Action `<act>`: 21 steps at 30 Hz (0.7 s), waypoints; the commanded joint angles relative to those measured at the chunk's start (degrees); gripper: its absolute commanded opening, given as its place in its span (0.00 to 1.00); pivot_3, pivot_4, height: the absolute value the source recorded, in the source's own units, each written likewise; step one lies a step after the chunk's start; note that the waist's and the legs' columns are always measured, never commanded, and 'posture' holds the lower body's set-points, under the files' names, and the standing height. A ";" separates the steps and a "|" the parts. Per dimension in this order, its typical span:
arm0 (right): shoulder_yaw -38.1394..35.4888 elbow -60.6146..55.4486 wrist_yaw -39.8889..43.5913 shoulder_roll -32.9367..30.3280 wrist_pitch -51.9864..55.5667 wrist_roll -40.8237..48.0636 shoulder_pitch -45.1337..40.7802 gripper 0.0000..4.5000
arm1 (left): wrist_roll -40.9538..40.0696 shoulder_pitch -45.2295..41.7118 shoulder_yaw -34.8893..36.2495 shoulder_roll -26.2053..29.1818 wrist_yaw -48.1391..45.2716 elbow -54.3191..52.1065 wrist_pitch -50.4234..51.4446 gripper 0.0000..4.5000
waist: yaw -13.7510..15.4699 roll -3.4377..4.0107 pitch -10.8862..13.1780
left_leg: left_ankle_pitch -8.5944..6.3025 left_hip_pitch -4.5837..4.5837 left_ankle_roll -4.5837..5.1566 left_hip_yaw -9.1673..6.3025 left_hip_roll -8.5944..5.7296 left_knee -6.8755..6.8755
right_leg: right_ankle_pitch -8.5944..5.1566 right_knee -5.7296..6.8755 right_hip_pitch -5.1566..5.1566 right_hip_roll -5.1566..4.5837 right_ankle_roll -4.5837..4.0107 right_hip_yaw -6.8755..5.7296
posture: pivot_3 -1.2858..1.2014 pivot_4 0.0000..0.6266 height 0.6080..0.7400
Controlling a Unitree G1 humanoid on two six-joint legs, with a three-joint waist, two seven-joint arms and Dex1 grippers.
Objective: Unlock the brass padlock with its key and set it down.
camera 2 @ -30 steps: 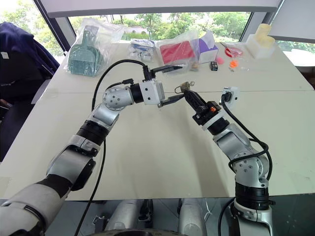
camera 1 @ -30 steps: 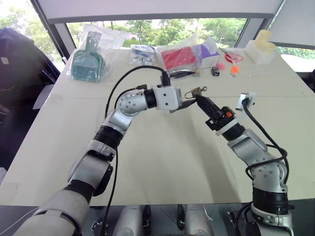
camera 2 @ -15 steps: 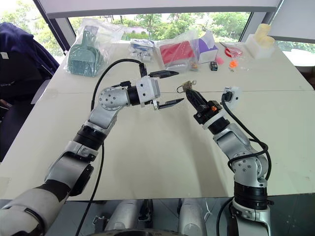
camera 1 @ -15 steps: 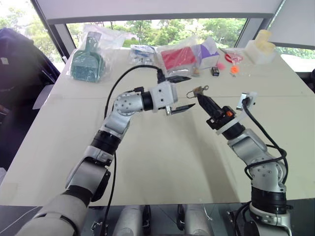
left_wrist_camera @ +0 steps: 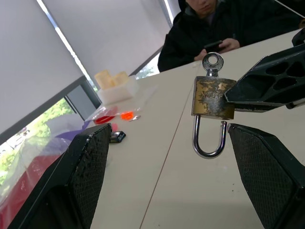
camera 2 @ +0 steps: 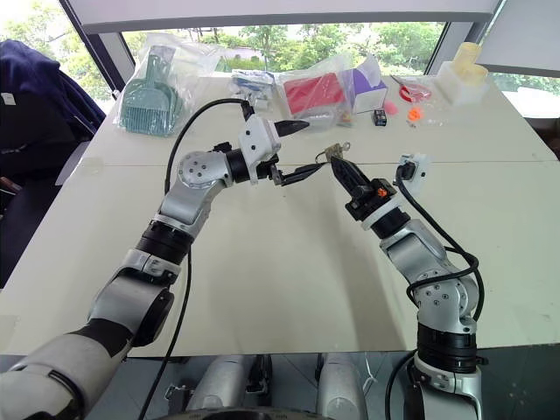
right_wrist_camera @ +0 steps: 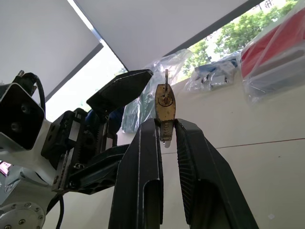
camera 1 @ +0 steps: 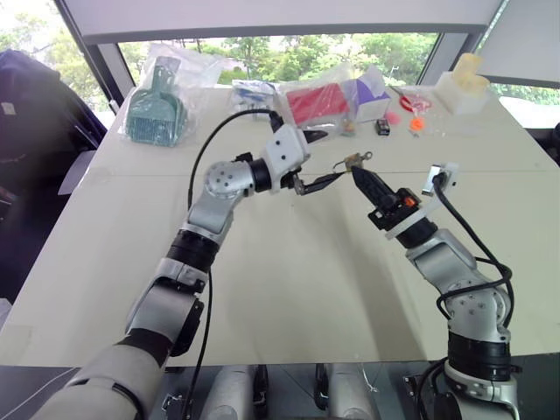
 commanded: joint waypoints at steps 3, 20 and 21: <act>-0.95 -4.16 -0.51 -0.09 0.29 2.79 -0.71 0.01 | 1.80 -3.47 0.54 -0.60 1.46 3.34 -4.24 0.91 | 0.03 0.00 0.00 | 0.00 0.00 0.00 0.00 0.00 0.00 | 0.00 0.00 0.00 0.00 0.00 0.00 | 0.52 0.24 0.96; -0.29 -5.51 -1.54 0.29 0.56 3.88 0.34 0.01 | 3.05 -7.50 2.58 -1.74 6.20 11.24 -8.91 0.91 | 0.01 -0.01 0.00 | -0.01 -0.01 0.02 -0.01 0.00 0.00 | 0.00 -0.01 0.00 -0.01 0.00 0.00 | 0.52 0.24 0.96; -0.26 -5.50 -1.54 0.28 0.56 3.89 0.37 0.01 | 3.05 -7.58 2.61 -1.77 6.37 11.43 -9.01 0.91 | -0.01 -0.01 0.00 | -0.01 0.00 0.02 -0.01 0.00 0.00 | 0.00 -0.01 0.00 -0.01 0.00 0.00 | 0.52 0.24 0.96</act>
